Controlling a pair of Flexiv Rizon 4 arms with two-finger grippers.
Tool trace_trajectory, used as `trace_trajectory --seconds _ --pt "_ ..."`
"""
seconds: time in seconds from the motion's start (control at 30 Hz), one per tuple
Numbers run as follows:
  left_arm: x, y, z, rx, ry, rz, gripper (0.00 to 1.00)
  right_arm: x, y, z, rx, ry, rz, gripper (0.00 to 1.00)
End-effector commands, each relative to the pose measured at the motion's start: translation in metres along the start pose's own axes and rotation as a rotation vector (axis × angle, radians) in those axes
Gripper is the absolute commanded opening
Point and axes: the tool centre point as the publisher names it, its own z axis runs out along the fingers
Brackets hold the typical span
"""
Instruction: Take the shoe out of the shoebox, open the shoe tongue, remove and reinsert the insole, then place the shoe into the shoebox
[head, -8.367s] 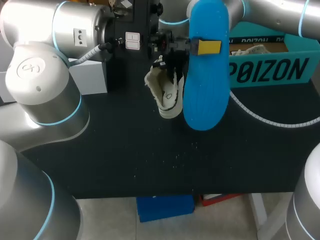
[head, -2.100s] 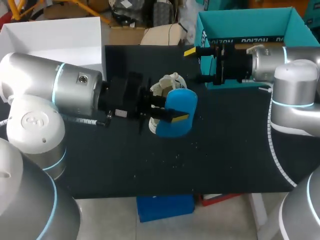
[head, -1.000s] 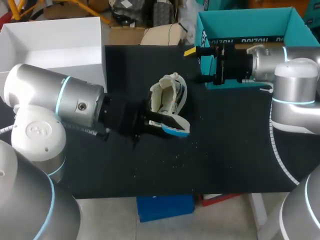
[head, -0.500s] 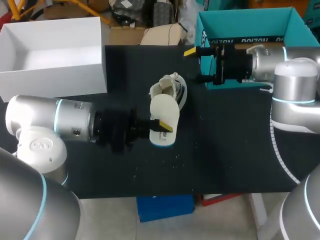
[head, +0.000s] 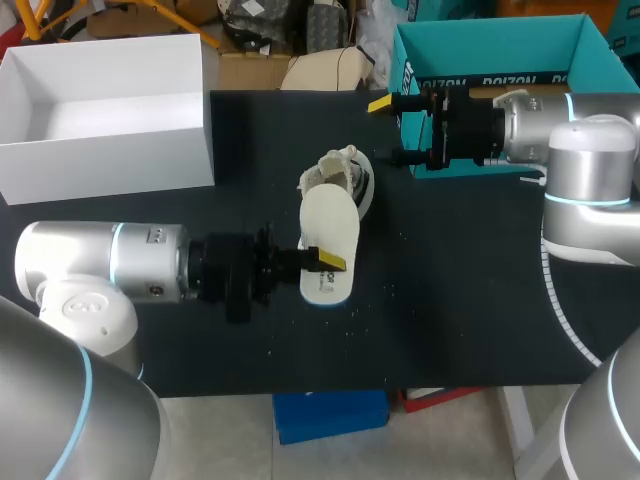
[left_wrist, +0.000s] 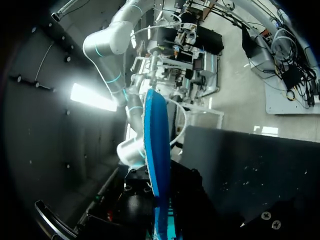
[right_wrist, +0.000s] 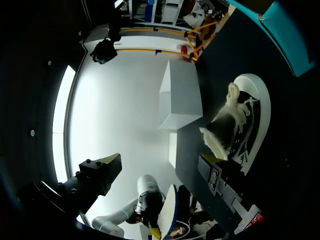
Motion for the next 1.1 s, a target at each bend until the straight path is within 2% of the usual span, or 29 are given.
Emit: trace_trajectory --seconds 0.03,0.2,0.3,0.43,0.73,0.93,1.1 --pt "0.005 0.010 0.003 -0.023 -0.022 0.268 0.00 0.000 -0.001 0.001 -0.004 0.000 0.000 1.00" --pt "0.016 0.030 -0.008 -0.046 -0.053 0.357 0.00 0.000 -0.001 0.001 -0.004 0.000 0.000 1.00" --pt "0.019 0.044 -0.013 -0.032 -0.139 0.435 0.00 0.000 -0.001 0.001 -0.004 0.000 0.000 1.00" --pt "0.018 0.065 -0.014 -0.015 -0.124 0.483 0.00 0.000 -0.001 0.001 -0.004 0.000 0.000 1.00" --pt "0.022 0.116 -0.010 0.006 -0.081 0.295 0.00 0.000 -0.001 0.001 -0.004 0.000 0.000 1.00" --pt "0.013 0.133 -0.002 0.046 -0.022 0.275 0.00 0.000 -0.001 0.001 -0.004 0.000 0.000 1.00" --pt "0.006 0.142 0.001 0.042 -0.008 0.268 0.00 0.000 -0.001 0.001 -0.004 0.000 0.000 1.00"
